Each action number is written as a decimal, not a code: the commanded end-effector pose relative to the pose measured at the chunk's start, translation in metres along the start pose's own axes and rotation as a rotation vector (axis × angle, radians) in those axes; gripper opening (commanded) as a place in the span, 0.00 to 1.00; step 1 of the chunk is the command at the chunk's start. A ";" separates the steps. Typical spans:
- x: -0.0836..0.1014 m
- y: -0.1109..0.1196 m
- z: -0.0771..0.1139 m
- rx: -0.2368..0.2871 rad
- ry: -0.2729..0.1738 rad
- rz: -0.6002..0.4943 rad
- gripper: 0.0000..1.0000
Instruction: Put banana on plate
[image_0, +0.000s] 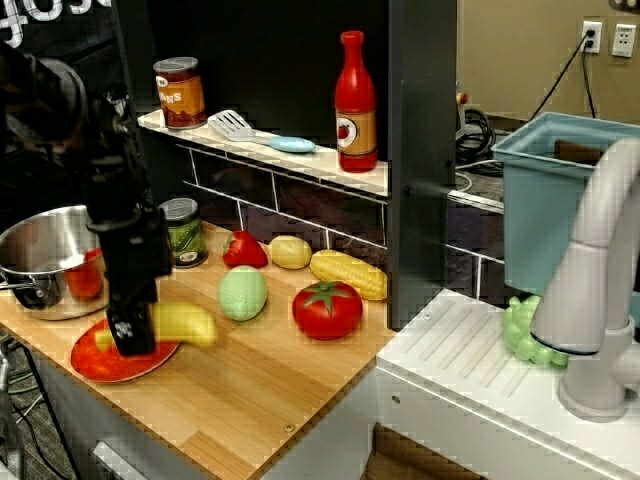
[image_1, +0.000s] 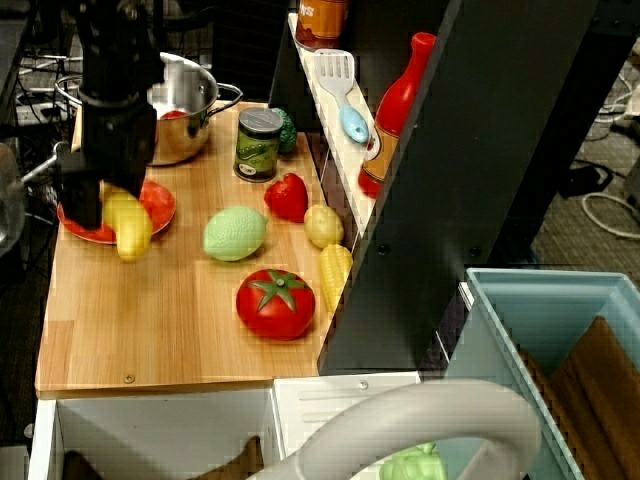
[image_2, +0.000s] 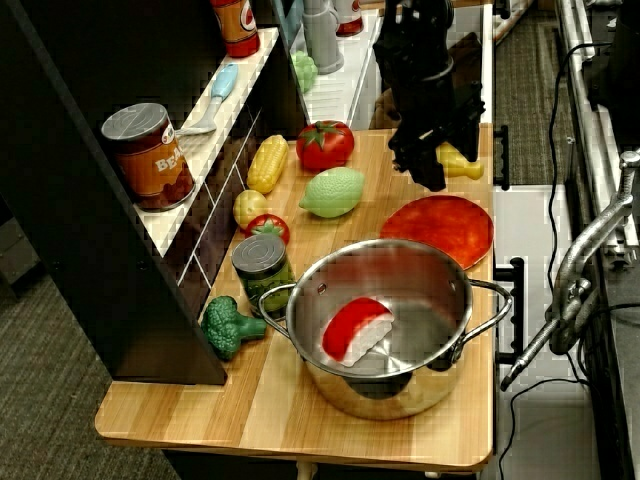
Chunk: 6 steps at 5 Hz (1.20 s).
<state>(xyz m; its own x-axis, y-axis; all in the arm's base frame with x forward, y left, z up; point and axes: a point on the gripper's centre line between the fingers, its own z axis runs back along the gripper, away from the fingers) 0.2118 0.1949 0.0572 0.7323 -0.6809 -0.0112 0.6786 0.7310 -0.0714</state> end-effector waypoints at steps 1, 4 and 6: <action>-0.007 0.012 0.015 0.041 0.002 0.008 0.00; -0.005 0.035 0.001 0.114 0.047 -0.049 0.00; -0.012 0.037 0.000 0.089 0.070 -0.121 0.00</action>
<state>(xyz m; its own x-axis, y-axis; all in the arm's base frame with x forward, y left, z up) 0.2262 0.2259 0.0429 0.6459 -0.7600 -0.0718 0.7603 0.6489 -0.0290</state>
